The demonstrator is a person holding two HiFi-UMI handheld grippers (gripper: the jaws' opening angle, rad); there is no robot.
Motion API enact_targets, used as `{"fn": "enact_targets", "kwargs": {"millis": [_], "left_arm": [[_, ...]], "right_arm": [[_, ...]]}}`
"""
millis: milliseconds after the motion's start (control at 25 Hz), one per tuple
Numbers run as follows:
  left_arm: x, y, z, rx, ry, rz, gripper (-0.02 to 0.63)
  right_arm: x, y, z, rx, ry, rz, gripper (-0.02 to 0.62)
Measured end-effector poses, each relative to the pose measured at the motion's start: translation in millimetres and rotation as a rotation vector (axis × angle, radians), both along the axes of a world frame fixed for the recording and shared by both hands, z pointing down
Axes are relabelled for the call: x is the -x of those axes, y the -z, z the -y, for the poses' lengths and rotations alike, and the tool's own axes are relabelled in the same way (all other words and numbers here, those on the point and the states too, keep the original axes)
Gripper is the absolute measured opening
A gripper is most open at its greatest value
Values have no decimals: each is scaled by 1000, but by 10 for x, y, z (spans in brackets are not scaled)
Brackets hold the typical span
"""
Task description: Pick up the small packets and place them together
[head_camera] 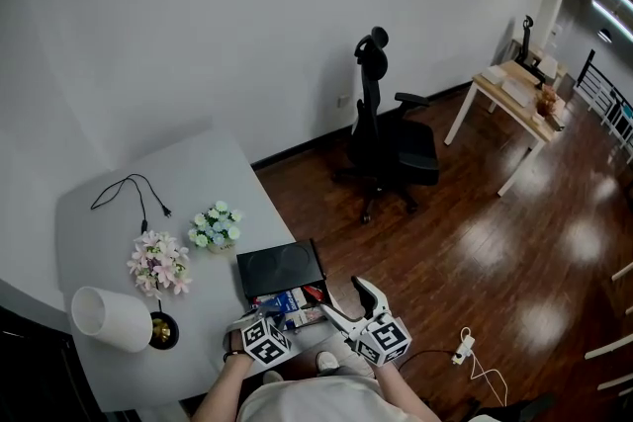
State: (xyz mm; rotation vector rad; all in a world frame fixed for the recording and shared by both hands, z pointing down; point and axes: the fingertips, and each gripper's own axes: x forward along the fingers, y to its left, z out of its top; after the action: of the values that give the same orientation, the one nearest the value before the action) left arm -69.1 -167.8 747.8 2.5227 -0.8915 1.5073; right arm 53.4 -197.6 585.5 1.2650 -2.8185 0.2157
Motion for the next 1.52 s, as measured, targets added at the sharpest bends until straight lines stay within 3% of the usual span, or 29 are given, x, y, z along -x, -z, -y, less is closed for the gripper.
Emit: {"fn": "enact_targets", "kwargs": {"millis": [360,600,800,1040,1200,1320,1440,1520], "left_arm": [[144,90,-60,-30,23,-2,18],[173,-119,-51,-19,-41,77,24],[171,-188,-99,21,-51,77,107],[150,-178,-133,30,-38,55,13],[75,222,-167,-18,-31,1,8],[62,574,-107,-110,-22,-4,6],[108,766,121,-208,-10,18,6],[169,766,340,-267,-26,75,6]], "right_arm": [[165,-20,-8,8,45,2,390],[190,-45,-35,9,54,-7,388],[110,-47,-34,11,29,2,388],[31,-32,-43,12,8,10,388],[31,-27,-50,10,6,10,388],[13,-39,-36,14,0,13,388],[-2,-40,-19,15,-2,18,388],[2,-31,-8,12,3,15,389]]}}
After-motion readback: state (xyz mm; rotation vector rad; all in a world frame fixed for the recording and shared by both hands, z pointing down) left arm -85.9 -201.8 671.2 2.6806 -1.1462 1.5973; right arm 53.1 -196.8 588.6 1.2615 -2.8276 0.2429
